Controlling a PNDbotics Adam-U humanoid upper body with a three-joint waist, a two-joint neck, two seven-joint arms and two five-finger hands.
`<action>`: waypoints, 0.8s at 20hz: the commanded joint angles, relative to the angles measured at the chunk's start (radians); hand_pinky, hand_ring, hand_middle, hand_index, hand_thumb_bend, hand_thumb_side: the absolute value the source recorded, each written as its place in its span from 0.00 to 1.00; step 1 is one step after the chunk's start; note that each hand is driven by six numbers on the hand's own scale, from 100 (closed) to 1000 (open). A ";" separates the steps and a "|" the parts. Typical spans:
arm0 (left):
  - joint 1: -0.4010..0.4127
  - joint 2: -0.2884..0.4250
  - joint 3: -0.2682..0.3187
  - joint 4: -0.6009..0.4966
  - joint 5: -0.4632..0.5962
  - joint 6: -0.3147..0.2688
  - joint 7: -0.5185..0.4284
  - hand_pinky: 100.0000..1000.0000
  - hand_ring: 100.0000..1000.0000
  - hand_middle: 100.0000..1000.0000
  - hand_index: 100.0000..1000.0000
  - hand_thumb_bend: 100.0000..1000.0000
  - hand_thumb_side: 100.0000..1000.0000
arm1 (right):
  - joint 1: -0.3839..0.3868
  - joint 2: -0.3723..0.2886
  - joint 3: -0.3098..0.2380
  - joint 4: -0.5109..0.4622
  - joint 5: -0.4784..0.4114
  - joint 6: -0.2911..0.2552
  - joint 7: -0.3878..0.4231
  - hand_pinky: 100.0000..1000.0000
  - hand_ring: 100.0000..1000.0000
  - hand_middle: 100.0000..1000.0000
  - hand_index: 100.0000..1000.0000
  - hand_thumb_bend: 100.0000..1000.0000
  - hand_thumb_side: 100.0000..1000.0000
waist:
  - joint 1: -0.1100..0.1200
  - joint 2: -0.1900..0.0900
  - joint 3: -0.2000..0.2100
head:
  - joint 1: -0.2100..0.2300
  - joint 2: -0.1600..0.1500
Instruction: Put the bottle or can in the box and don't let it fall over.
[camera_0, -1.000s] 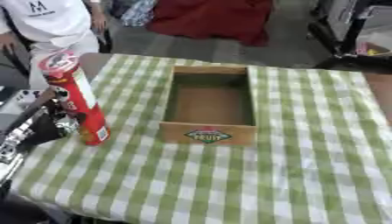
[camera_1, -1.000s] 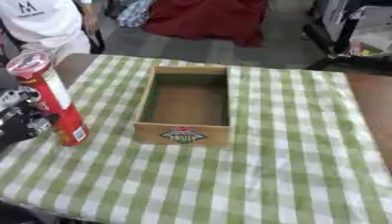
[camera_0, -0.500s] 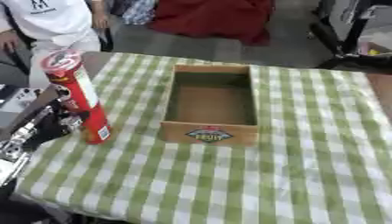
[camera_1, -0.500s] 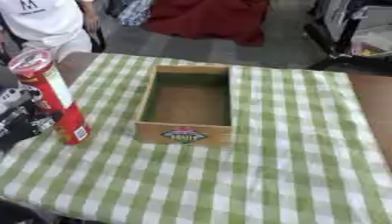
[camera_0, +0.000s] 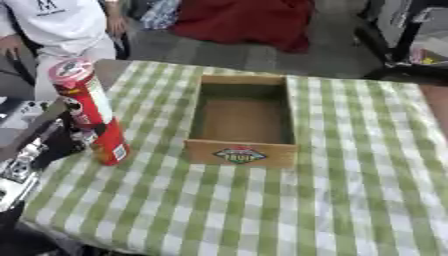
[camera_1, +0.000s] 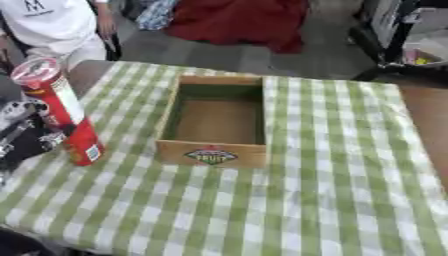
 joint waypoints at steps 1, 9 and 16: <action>-0.022 0.025 0.006 -0.010 -0.009 0.000 0.008 1.00 1.00 0.91 1.00 0.33 0.41 | -0.013 -0.021 -0.005 -0.022 -0.003 -0.002 0.004 0.79 0.75 0.75 0.81 0.00 0.68 | -0.001 -0.006 -0.001 | 0.005 -0.009; -0.038 0.022 -0.001 -0.001 -0.018 0.006 0.008 1.00 1.00 0.91 1.00 0.33 0.42 | -0.013 -0.021 -0.006 -0.023 -0.005 -0.003 0.005 0.79 0.75 0.75 0.81 0.00 0.68 | -0.002 -0.005 -0.003 | 0.011 -0.013; -0.054 0.016 -0.007 0.006 -0.023 0.006 0.007 1.00 1.00 0.91 1.00 0.33 0.42 | -0.013 -0.019 -0.006 -0.022 -0.006 -0.003 0.006 0.79 0.75 0.75 0.81 0.00 0.68 | -0.002 -0.004 -0.004 | 0.014 -0.015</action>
